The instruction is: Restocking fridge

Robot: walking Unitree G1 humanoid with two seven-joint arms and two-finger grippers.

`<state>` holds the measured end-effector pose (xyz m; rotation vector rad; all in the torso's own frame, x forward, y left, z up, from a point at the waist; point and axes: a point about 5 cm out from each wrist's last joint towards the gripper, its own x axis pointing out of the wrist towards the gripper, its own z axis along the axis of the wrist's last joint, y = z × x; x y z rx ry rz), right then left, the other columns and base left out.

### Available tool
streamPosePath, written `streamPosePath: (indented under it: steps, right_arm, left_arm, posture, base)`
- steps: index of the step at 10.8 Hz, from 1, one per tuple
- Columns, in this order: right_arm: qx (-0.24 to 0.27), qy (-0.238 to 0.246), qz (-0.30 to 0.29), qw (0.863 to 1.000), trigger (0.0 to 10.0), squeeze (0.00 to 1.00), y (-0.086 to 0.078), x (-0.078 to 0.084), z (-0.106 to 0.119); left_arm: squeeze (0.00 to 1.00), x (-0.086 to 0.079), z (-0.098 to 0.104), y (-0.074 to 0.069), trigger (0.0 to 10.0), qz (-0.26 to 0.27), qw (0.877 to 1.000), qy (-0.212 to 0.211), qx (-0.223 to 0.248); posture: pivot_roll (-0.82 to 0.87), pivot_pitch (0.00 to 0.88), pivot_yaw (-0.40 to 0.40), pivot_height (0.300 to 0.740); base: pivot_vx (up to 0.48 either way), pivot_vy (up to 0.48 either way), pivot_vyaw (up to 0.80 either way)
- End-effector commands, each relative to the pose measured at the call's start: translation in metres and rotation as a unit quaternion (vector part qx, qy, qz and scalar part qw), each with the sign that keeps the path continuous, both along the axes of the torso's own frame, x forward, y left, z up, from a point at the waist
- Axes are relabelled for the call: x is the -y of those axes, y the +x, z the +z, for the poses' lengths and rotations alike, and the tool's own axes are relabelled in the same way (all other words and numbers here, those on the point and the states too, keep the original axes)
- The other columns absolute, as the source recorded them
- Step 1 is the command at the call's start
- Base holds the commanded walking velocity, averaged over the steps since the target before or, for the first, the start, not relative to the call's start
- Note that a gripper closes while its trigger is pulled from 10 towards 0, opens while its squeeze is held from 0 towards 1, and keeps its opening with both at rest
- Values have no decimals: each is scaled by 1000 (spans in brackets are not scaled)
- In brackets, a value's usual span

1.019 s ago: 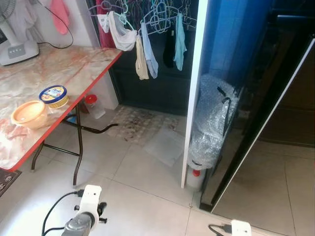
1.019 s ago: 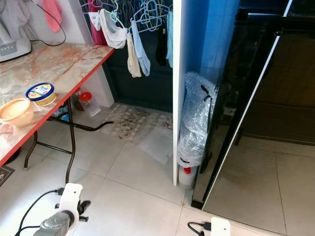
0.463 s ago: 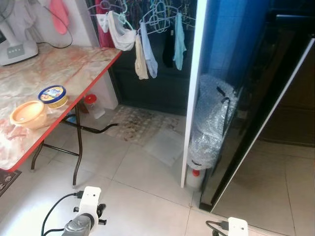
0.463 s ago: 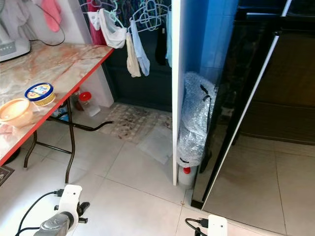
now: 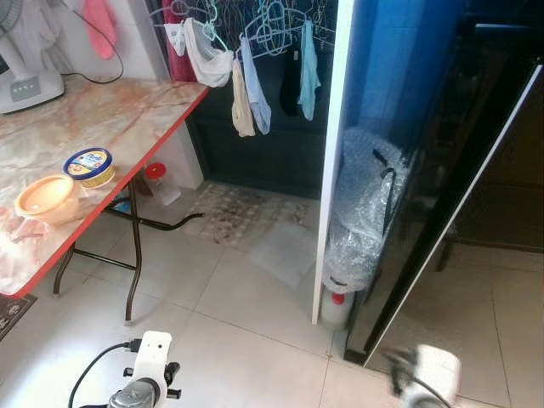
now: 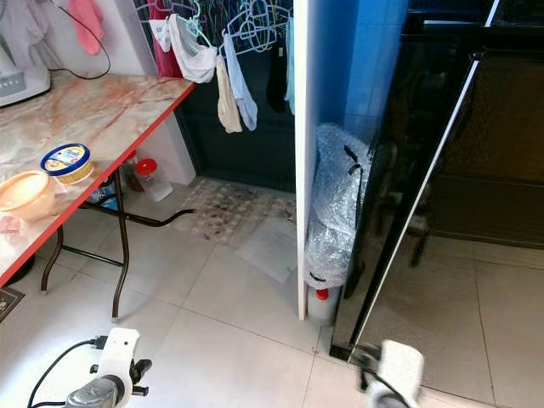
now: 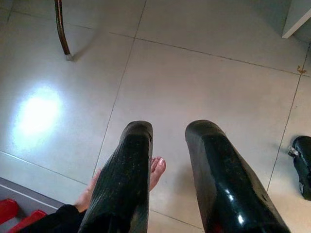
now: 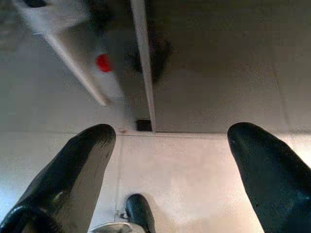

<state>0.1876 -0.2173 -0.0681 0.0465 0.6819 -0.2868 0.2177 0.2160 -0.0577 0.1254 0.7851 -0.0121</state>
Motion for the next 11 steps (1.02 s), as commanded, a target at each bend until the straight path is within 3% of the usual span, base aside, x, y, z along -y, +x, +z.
streamPosePath:
  steps: [1, 3, 9, 11]
  right_arm:
    - [-21, -1, 39, 999, 10000, 0, -3, -12, -5]
    - [-29, -9, 122, 992, 10000, 0, 1, -36, -7]
    - [-59, -6, 112, 992, 10000, 0, -7, -34, -12]
    - [-58, -2, 100, 993, 10000, 0, -8, -33, -12]
  left_arm:
    - [0, -7, -4, -8, 10000, 9, 1000, 8, -19]
    - [0, -6, -8, -15, 10000, 14, 999, 7, -30]
    - [0, -3, -12, -20, 10000, 19, 999, 4, -41]
    - [0, -1, -12, -19, 10000, 15, 999, 4, -44]
  posture:
    - [-205, 33, 114, 740]
    - [-203, 26, 102, 740]
    - [-195, 0, 92, 740]
    - [-203, 0, 95, 740]
  base:
    - [0, 0, 0]
    - [0, 0, 0]
    - [0, 0, 0]
    - [0, 394, 0]
